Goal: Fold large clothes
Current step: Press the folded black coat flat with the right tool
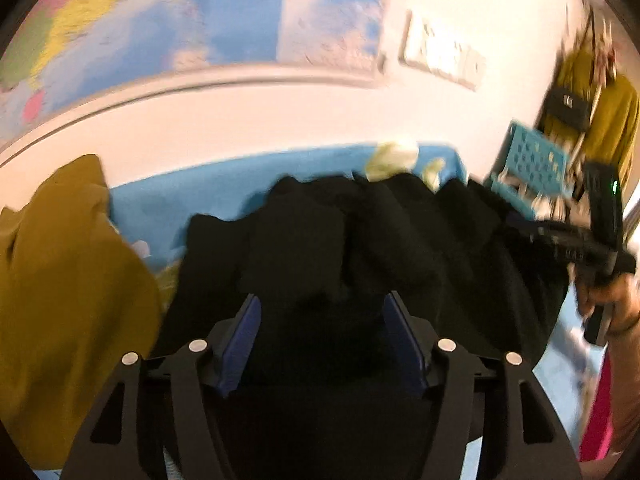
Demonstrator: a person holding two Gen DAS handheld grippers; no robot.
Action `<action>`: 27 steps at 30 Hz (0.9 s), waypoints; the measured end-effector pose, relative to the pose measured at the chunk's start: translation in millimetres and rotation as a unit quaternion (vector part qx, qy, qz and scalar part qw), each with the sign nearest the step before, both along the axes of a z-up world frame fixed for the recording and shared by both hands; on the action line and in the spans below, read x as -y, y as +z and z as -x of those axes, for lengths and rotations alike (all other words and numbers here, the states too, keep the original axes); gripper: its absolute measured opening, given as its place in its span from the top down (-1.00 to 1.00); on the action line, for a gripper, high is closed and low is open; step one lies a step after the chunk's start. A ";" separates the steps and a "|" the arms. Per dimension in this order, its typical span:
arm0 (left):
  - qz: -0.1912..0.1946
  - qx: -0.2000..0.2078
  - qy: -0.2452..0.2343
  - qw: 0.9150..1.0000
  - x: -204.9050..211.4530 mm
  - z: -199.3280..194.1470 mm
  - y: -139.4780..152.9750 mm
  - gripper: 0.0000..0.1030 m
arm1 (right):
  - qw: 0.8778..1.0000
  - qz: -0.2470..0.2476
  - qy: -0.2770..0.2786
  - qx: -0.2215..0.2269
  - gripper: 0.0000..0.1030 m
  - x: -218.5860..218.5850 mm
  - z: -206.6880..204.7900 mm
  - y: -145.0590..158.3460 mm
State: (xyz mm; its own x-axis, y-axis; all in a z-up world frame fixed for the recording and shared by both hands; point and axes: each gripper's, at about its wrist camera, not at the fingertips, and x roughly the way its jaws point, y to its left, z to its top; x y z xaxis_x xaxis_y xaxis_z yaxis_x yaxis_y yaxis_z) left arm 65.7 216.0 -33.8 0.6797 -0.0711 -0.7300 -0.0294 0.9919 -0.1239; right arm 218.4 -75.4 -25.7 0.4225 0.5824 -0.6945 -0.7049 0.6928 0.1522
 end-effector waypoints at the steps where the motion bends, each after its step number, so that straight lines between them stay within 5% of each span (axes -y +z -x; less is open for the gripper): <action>1: -0.003 -0.015 0.004 1.000 0.8 -6.7 -8.0 -0.19 | 1.000 0.009 0.004 -0.008 0.52 -4.3 -4.6 -6.7; 2: -0.004 -0.025 0.010 1.000 -1.4 -11.7 -14.6 -0.14 | 1.000 0.023 0.001 -0.006 0.67 -8.9 -8.1 -12.6; 7: 0.019 -0.052 0.061 0.997 -24.1 -26.3 -30.8 0.28 | 0.999 0.031 -0.019 0.018 0.73 -16.0 -9.9 -10.3; 9: 0.023 -0.050 0.062 0.997 -26.4 -22.3 -28.6 0.28 | 0.999 0.019 -0.028 0.003 0.36 -9.1 -9.1 -8.3; 15: -0.009 0.006 0.053 0.999 -12.3 14.3 -3.1 -0.14 | 0.998 -0.043 0.007 0.035 0.17 25.7 31.1 27.4; 18: 0.002 0.028 0.027 0.999 -5.4 38.3 3.5 -0.31 | 0.997 -0.027 0.054 0.039 0.18 21.5 54.5 25.5; 21: -0.008 0.002 0.031 0.999 -1.2 36.6 -11.5 -0.31 | 0.998 0.036 0.045 0.031 0.24 9.5 52.2 -2.5; 24: 0.022 -0.040 0.057 0.997 -13.5 26.6 -35.8 -0.38 | 0.998 0.039 0.036 0.026 0.24 6.7 49.4 -9.2; 27: 0.026 -0.025 0.068 0.997 -13.4 34.2 -28.7 -0.37 | 0.996 0.021 0.046 0.071 -0.08 6.6 71.1 12.0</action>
State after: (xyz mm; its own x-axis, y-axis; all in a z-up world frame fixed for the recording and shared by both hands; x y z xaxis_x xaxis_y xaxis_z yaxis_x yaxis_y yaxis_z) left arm 31.5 229.5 -62.4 0.6484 -0.0198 -0.7611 -0.1707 0.9705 -0.1706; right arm 147.2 -82.0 -13.7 0.4650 0.5940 -0.6565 -0.7776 0.6285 0.0178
